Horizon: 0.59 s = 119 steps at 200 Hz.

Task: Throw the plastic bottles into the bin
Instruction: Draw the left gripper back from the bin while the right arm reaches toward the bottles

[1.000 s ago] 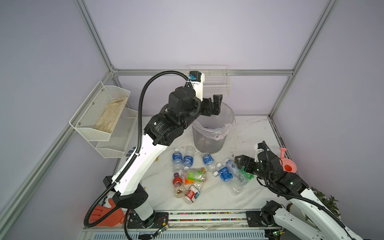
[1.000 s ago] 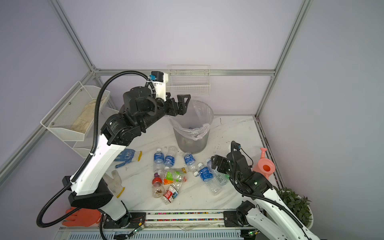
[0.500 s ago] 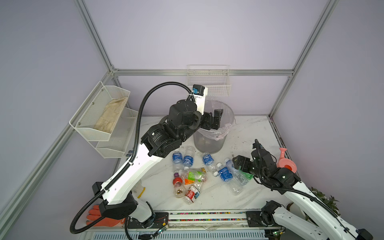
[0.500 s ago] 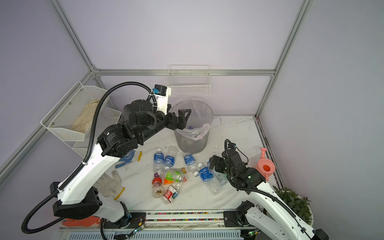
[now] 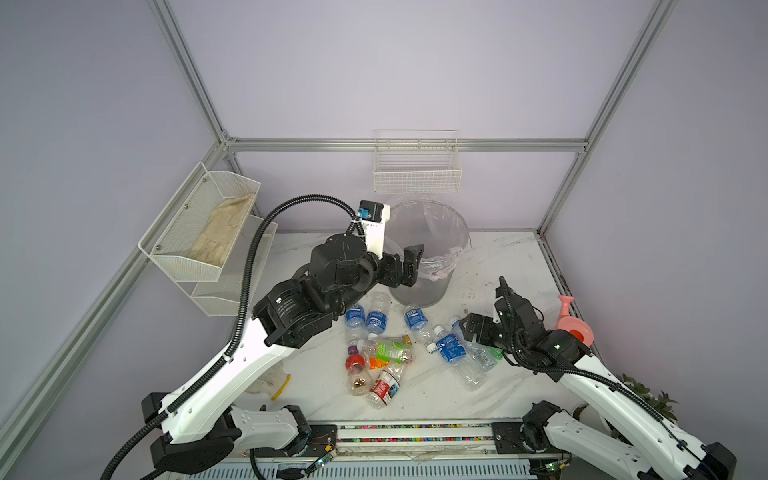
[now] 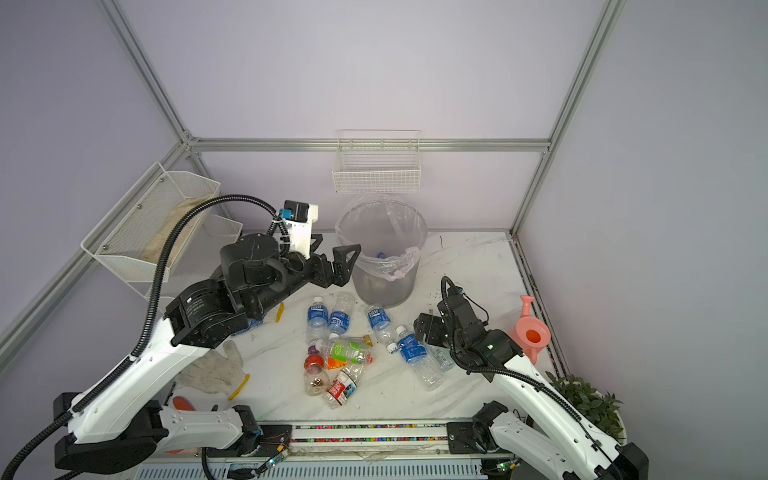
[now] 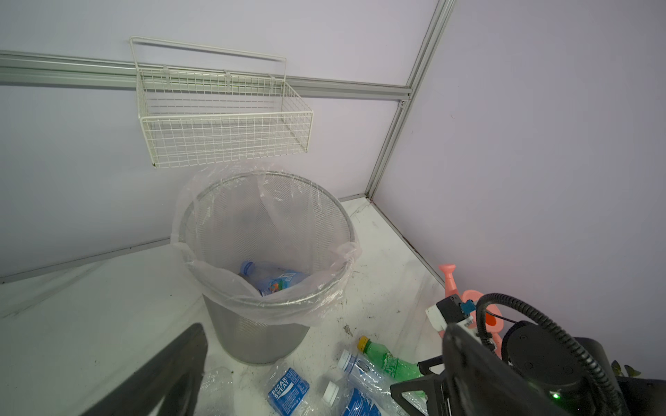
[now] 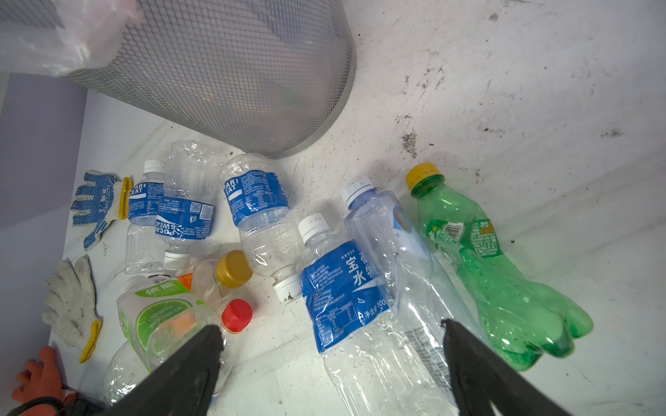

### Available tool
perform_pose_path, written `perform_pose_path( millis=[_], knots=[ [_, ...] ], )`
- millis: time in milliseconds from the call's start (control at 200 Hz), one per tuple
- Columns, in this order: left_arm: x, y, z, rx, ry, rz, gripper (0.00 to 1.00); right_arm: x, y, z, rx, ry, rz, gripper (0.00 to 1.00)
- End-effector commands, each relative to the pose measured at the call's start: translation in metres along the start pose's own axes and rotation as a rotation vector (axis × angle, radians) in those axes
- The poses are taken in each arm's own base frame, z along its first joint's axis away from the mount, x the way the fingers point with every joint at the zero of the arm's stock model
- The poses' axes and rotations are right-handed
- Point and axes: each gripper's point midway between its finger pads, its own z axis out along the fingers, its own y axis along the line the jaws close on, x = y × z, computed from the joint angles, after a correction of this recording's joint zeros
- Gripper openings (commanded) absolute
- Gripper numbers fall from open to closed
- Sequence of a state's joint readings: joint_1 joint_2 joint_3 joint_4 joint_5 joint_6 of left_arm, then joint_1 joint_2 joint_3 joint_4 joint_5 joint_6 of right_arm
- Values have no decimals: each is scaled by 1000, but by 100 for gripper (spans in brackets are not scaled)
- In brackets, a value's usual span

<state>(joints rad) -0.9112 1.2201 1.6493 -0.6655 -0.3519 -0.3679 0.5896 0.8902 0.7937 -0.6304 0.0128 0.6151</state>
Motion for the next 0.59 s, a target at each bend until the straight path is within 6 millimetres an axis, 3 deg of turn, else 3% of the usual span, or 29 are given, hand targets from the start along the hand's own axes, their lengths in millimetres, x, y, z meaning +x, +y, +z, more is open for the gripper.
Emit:
perform_pose_path(
  millis=[0,215,430,590],
  knots=[
    [13,12,-7,-28,-13,-51,100,-3,8,3,-26,-4,-26,97],
    [50,34,-21,-64,25,-96,100,-6,20,10,-36,10,-53,96],
    [101,55,-30,-100,89,-150,100,-3,39,21,-25,30,-112,96],
    [124,70,-43,-129,115,-175,100,2,51,33,-7,58,-164,95]
  ],
)
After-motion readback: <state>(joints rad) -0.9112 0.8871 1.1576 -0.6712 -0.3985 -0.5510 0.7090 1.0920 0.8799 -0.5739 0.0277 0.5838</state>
